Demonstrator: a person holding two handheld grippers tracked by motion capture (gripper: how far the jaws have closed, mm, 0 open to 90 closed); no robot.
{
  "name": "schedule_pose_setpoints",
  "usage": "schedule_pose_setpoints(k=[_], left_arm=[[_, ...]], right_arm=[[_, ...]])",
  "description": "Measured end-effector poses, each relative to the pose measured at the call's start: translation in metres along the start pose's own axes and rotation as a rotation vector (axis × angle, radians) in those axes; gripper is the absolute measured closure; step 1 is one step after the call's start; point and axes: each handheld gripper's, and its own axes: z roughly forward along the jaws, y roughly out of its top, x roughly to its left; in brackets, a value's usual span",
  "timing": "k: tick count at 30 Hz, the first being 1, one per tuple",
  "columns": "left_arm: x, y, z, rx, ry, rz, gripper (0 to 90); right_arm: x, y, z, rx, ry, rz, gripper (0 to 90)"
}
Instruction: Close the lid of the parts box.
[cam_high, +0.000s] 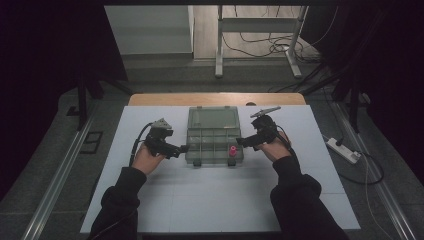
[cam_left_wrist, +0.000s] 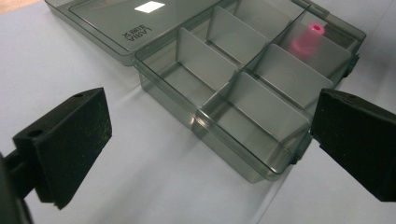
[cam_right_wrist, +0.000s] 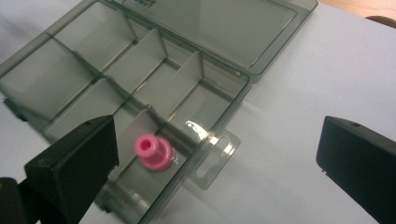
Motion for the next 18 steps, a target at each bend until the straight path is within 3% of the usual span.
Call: schedule_pose_setpoints(k=[4,7,18], left_arm=[[0.003,0.003,0.004,0.004,-0.006,0.0,0.0],[0.005,0.004,0.007,0.016,-0.002,-0.001,0.0],[0.014,0.007,0.016,0.007,0.001,0.009,0.0]], right_arm=[[0.0,0.005,0.007,0.0,-0.014,0.007,0.0],[-0.001,0.009,0.011,-0.006,-0.016,0.053,0.0],[-0.008,0.022,0.03,0.038,-0.07,0.066,0.0]])
